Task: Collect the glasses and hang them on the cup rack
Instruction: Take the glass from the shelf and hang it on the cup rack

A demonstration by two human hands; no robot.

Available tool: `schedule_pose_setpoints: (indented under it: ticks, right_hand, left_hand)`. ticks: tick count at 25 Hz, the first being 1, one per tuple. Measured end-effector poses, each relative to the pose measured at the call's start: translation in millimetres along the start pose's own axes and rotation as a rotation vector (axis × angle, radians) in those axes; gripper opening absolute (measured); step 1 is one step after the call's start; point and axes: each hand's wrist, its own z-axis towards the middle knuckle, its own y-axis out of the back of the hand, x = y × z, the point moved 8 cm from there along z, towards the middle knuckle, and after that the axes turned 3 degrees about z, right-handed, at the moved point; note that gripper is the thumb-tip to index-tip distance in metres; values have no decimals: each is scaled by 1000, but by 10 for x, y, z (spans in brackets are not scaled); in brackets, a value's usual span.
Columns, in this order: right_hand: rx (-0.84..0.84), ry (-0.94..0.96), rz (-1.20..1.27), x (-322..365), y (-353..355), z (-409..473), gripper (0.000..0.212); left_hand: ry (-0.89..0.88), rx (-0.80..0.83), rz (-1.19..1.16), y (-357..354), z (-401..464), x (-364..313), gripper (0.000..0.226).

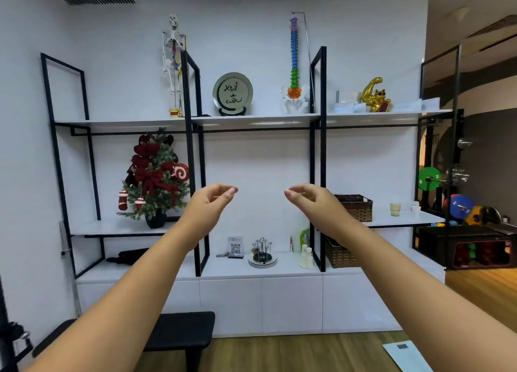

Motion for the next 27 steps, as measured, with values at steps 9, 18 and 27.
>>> schedule_pose_setpoints:
  ticks: [9,18,27]
  right_hand:
    - [27,125,-283,-109,-70,-255,69]
    - [7,115,-537,-359,-2,-450,74]
    - [-7,46,-532,-448,-59,-609,71]
  left_hand:
    - [-198,103,458,-275,-252,55,57]
    - [-185,161,491,-309,-386,257,66]
    - [-214,216,456,-491,-426,378,65]
